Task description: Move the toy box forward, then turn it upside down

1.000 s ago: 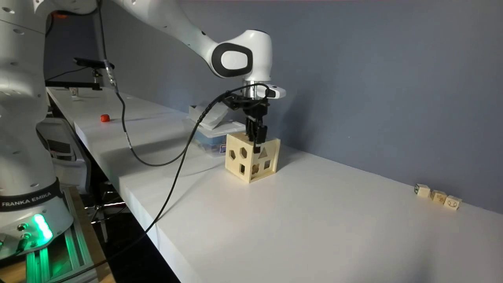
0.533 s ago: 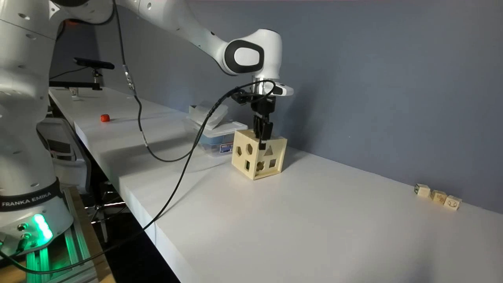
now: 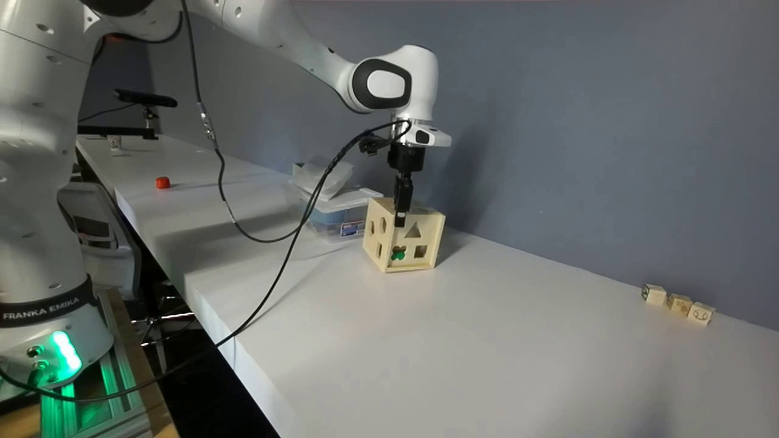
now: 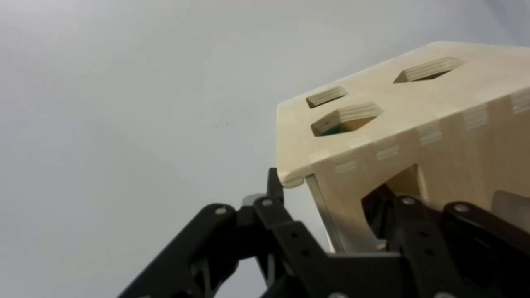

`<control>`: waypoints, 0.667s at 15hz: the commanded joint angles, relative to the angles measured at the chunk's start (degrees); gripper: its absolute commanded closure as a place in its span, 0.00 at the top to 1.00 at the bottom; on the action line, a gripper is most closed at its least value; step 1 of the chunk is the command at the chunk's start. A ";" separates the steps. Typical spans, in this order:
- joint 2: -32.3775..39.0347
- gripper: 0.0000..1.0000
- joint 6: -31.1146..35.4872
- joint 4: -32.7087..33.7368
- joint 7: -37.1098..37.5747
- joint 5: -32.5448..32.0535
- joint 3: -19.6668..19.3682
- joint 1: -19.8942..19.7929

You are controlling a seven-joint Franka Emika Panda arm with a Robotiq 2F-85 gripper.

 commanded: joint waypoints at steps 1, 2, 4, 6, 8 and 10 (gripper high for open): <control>3.19 0.23 -5.47 8.10 13.62 0.25 -0.60 2.29; 4.15 0.23 -6.24 10.06 17.14 0.24 -0.76 2.74; 6.79 0.23 -7.42 14.34 24.54 0.29 -0.98 3.83; 9.61 0.23 -8.41 18.50 31.61 -0.21 -1.12 4.48; 12.60 0.23 -10.28 22.46 38.61 -1.16 -1.40 5.14; 14.89 0.23 -12.07 25.19 45.23 -1.81 -1.55 5.65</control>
